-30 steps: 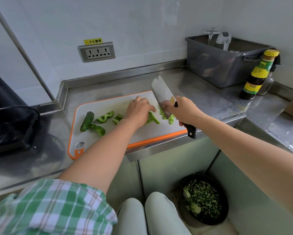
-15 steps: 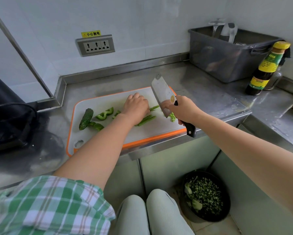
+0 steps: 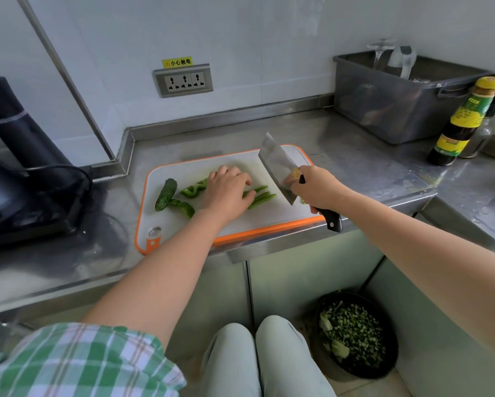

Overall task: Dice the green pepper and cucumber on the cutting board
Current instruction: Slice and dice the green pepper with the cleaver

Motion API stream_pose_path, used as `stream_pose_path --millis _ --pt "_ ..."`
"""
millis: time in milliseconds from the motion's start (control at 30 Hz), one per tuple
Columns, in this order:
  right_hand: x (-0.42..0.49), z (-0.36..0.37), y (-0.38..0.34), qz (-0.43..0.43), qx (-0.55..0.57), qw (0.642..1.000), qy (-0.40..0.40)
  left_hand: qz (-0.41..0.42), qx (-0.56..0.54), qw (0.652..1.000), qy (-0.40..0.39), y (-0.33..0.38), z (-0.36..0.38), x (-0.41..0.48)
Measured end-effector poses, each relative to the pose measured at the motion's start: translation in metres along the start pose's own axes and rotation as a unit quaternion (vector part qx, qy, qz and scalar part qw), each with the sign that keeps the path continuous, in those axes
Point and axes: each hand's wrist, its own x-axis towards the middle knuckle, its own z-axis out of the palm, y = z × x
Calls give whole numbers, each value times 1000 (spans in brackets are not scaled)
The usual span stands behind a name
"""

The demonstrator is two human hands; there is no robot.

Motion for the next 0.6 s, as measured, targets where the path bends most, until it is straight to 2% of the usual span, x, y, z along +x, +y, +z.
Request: stream_pose_path --millis 133,233,433,600 --pt "-3 -5 -6 -25 -65 997 -14 -15 19 1000 20 17 13 -15" --pt "-6 -5 -9 -35 -97 994 -22 -39 -10 998 43 23 18 -16" --pt "-7 1 -14 -70 -157 985 -23 -31 -63 993 92 19 27 -19" --pt "-2 14 -16 -48 -140 989 -11 -25 -84 992 95 18 26 -19"
